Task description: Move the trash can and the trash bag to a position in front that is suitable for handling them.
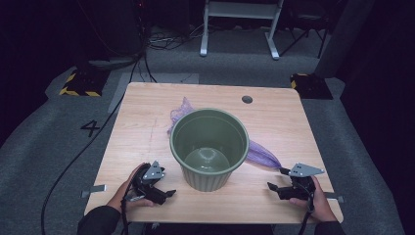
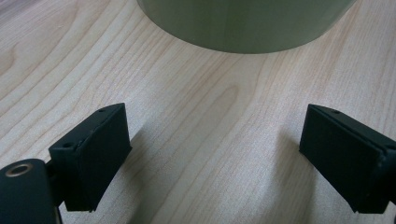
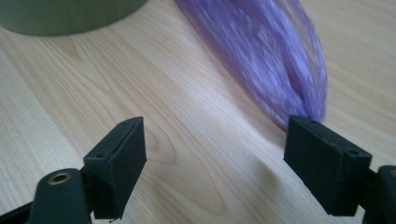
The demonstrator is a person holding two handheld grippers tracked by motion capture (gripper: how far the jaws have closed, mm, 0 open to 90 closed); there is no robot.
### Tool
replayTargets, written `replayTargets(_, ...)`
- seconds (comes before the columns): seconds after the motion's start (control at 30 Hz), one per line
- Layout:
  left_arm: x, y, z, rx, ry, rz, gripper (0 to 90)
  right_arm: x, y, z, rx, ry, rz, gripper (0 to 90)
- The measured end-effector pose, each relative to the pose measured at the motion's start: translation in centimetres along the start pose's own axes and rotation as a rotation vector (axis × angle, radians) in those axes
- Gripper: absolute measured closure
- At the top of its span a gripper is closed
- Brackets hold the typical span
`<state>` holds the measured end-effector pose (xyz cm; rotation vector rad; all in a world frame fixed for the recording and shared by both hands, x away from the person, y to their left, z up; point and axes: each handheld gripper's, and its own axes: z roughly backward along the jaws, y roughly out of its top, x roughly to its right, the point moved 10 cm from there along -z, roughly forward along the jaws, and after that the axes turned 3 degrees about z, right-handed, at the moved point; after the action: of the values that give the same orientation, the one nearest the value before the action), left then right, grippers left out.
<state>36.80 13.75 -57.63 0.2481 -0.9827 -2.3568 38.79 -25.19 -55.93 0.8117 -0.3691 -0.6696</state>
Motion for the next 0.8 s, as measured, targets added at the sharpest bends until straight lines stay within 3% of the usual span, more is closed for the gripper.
replayTargets(0.23, 0.1, 0.1, -0.1, 0.0, 0.005, 0.005, 8.2, -1.4, 1.8, -0.1, 0.038, -0.013, 0.056, 22.1)
replayTargets(0.4, 0.2, 0.2, -0.2, -0.001, 0.006, 0.005, 8.1, -2.7, 3.0, -0.8, 0.055, 0.003, 0.098, 22.6)
replayTargets(0.53, 0.5, 0.5, -0.5, 0.0, 0.005, 0.004, 8.1, -4.1, 4.3, -1.6, 0.082, 0.043, 0.115, 28.2)
replayTargets(0.57, 0.6, 0.6, -0.6, 0.0, 0.005, 0.004, 8.1, -5.2, 4.9, -2.2, 0.081, 0.062, 0.154, 30.7)
replayTargets(0.8, 0.8, 1.0, -1.1, 0.001, 0.012, 0.007, 8.1, -7.8, 6.5, -4.0, 0.078, 0.104, 0.211, 29.9)
